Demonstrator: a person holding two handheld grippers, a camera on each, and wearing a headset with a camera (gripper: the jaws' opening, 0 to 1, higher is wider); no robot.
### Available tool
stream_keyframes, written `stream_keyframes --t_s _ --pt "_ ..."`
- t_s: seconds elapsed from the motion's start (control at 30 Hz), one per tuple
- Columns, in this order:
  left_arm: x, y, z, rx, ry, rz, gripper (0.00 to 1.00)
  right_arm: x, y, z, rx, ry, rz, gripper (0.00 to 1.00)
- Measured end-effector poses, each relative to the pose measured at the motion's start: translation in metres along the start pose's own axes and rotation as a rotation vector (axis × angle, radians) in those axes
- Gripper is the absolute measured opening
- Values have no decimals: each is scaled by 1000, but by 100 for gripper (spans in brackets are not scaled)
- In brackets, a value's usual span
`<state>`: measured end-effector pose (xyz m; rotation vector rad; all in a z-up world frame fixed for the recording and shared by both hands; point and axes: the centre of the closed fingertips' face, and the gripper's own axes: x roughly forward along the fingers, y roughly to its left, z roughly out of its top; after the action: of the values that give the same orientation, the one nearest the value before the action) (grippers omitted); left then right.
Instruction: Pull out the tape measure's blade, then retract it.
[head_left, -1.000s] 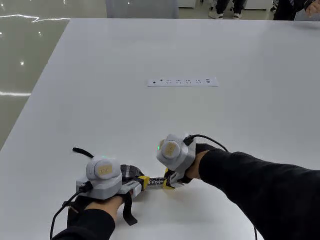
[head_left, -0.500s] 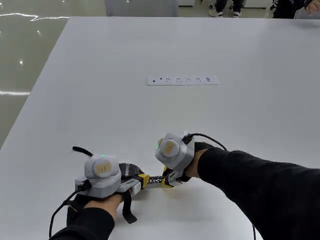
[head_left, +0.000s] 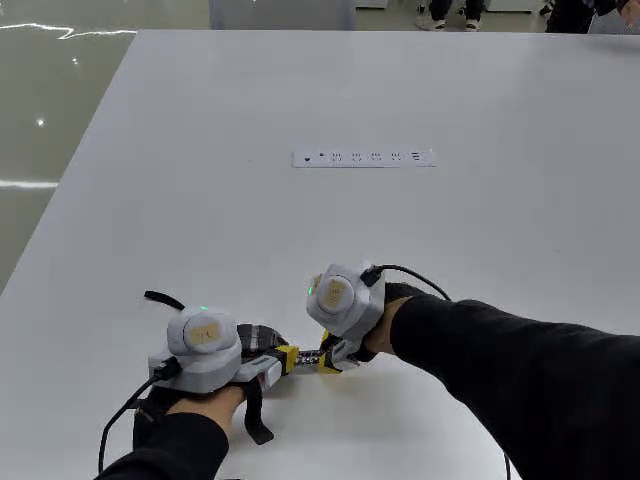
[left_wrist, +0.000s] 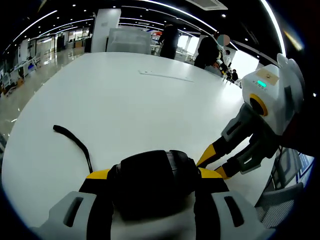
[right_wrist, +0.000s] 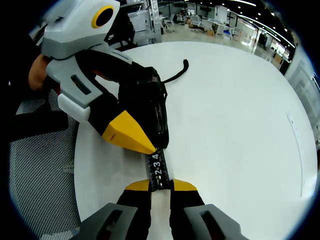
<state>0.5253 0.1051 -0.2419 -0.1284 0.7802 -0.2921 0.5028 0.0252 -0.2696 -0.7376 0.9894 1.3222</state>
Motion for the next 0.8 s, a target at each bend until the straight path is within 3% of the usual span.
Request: stream_keyframes --t_s 0.8 --pt "1 1 0 -5 1 -1 61 4 2 10 -10 -8 2 10"
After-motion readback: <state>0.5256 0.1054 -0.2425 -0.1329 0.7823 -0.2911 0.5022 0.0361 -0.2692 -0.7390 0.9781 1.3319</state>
